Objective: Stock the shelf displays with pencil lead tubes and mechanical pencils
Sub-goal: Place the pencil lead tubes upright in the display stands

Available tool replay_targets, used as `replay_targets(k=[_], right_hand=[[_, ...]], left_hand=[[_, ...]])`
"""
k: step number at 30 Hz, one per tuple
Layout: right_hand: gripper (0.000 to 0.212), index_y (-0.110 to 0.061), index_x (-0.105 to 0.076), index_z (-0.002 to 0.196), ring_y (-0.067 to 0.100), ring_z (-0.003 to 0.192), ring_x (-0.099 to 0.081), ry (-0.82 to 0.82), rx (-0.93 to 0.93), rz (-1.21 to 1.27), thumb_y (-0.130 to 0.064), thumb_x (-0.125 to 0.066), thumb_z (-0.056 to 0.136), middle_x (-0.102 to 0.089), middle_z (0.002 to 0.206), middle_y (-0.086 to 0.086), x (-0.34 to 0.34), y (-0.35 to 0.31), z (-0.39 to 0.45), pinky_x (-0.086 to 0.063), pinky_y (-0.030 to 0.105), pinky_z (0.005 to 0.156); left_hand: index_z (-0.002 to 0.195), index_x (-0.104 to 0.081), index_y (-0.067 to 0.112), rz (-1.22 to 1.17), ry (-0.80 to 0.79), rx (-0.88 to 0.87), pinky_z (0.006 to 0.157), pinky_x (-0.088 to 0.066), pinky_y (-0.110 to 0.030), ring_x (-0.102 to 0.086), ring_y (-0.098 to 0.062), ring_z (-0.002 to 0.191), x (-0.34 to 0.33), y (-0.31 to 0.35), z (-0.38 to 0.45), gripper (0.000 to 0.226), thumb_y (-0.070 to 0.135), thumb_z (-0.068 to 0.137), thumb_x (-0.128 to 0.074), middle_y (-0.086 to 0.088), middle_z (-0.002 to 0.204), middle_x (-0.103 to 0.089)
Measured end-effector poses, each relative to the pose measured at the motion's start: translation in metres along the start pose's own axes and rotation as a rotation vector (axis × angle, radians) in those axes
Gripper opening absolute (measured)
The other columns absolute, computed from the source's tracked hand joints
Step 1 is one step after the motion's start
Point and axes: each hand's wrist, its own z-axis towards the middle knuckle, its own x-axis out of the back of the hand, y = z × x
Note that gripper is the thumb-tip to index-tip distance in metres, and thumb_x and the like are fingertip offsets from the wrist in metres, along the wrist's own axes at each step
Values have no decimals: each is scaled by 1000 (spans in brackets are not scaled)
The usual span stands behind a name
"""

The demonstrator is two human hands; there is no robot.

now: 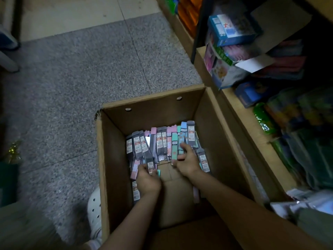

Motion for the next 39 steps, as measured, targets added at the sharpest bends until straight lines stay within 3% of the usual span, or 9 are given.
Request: replay_targets(k=[5, 8, 10, 14, 21, 26, 34, 37, 39], right_hand=[[113, -36, -9, 152, 17, 69, -63, -77, 177, 159, 18, -69, 74, -64, 83, 15, 32, -39, -36, -53, 31, 60], [115, -33, -10, 151, 6, 58, -60, -13, 343, 181, 24, -69, 70, -57, 76, 6, 65, -73, -65, -54, 23, 49], [117, -37, -10, 151, 14, 65, -63, 37, 403, 105, 20, -72, 70, -58, 82, 10, 89, -96, -88, -57, 33, 55], [112, -37, -18, 145, 22, 65, -62, 195, 504, 19, 10, -82, 66, -60, 80, 18, 139, -128, -135, -57, 47, 65], [82, -47, -25, 111, 25, 64, -72, 451, 649, 8, -1, -80, 71, -68, 80, 11, 211, -157, -206, -61, 48, 66], [62, -37, -25, 104, 8, 64, -71, 629, 729, -14, -4, -74, 82, -68, 84, 0, 247, -163, -241, -56, 22, 53], [46, -26, -33, 109, 8, 71, -67, 965, 778, -283, -19, -73, 87, -66, 81, 2, 315, -174, -313, -56, 26, 64], [43, -24, -40, 102, -6, 75, -62, 1149, 794, -408, -23, -78, 81, -63, 79, -9, 347, -177, -346, -45, 8, 57], [43, -24, -43, 97, -11, 76, -60, 1235, 777, -484, -25, -81, 78, -61, 80, -14, 366, -174, -364, -43, 7, 54]], left_hand=[[100, -42, 20, -356, -327, -152, 55, -47, -30, -61, -22, 61, 20, 46, -18, 21, 6, 95, -56, -8, 77, -62], [127, -38, 18, -345, -405, -413, 62, -55, -28, -65, -16, 68, 43, 91, -22, 44, -2, 93, -57, -5, 90, -62], [140, -30, 15, -304, -449, -592, 60, -55, -16, -65, 1, 66, 62, 128, -28, 61, -7, 90, -59, 3, 93, -60], [138, -25, 37, -222, -753, -712, 52, -57, -27, -65, -8, 57, 98, 199, -63, 64, -5, 95, -49, -8, 85, -63], [136, -31, 37, -213, -993, -945, 56, -55, -30, -61, -16, 60, 120, 263, -132, 54, -1, 100, -42, -7, 79, -62], [139, -30, 39, -243, -1052, -1006, 63, -55, -38, -62, -21, 69, 106, 285, -174, 56, 3, 100, -44, -14, 92, -62], [134, -30, 46, -300, -1176, -1039, 64, -58, -35, -66, -16, 68, 71, 308, -218, 54, 7, 101, -46, -9, 90, -67], [135, -29, 48, -376, -1246, -994, 61, -56, -34, -68, -18, 68, 56, 313, -226, 57, 6, 100, -47, -6, 85, -70], [133, -29, 51, -407, -1292, -969, 60, -56, -34, -69, -20, 70, 46, 315, -227, 61, 5, 99, -49, -4, 81, -72]])
